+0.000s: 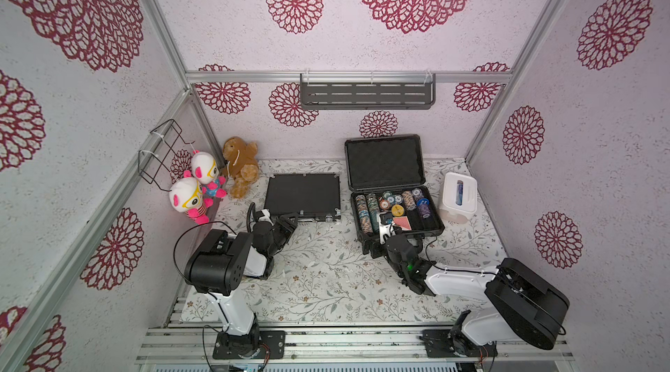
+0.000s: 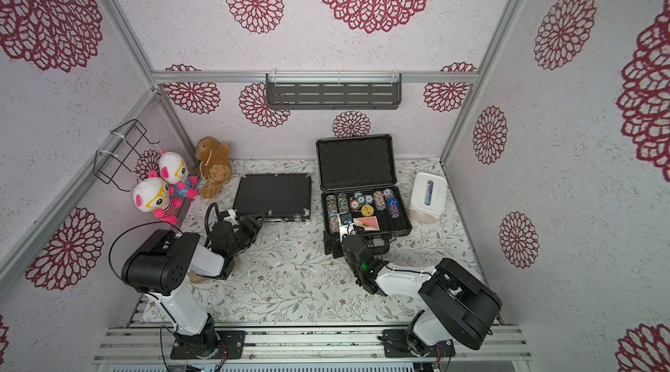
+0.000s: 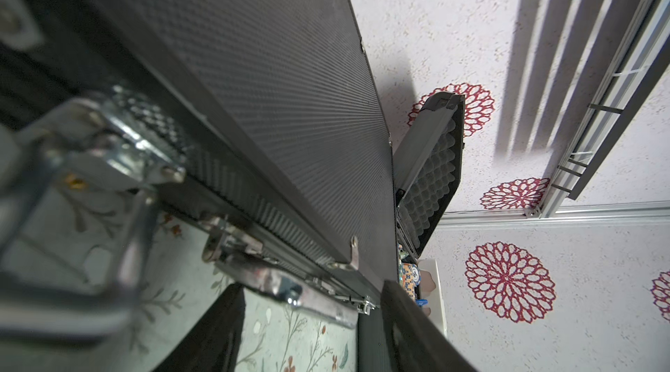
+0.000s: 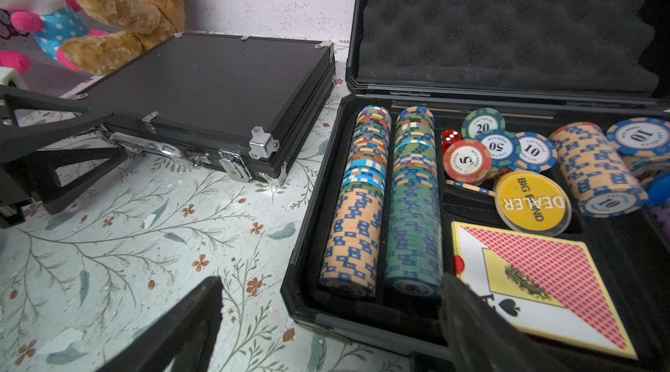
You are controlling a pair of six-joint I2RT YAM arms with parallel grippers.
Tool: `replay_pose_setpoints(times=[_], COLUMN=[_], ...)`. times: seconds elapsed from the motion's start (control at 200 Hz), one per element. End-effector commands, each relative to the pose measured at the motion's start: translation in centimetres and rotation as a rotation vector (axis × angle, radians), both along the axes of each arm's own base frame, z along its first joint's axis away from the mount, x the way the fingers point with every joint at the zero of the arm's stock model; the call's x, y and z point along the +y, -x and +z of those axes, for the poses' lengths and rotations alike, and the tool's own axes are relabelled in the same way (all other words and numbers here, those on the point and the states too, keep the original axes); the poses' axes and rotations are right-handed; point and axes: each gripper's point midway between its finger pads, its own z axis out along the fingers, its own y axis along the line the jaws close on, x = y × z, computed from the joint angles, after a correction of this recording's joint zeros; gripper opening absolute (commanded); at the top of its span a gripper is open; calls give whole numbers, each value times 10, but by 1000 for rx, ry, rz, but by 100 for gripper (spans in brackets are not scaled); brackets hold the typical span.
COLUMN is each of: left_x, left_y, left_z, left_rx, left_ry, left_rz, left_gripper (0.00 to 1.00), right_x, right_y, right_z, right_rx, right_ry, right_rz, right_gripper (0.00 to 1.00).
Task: Open the poker set cases
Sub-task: Pick up the poker set case from the center of the board.
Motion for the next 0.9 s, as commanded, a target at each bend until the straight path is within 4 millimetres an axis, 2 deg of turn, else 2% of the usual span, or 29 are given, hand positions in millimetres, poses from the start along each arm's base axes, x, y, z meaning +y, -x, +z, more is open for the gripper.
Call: replay_pose_setpoints(times=[0.0,0.33,0.625,0.635,0.66,0.896], left_x=[-2,2,-3,-3,-4,-13], left_y=[2,3,4,7,8,10], left_z=[-9,-24,-24,-34,-39,-52], left_rx=[15,33,44,72,87,117], left_ry=[30,82,122,120,126,201], left_rz=[10,48,96,99,104,149], left_gripper=[63,58,52,52,52,49], right_x=[-1,-5,-7,-7,-7,-9], right_y=[-1,-1,-3,-2,-3,-2], right_z=[19,21,21,21,21,22], right_rx=[-43,-50,-49,-49,-50,-52], right_ry=[-50,-49,-44,-45,-45,-43], right_rz=[-19,-33,-46,-47,-47,-58], right_gripper=[96,96,96,96,96,96])
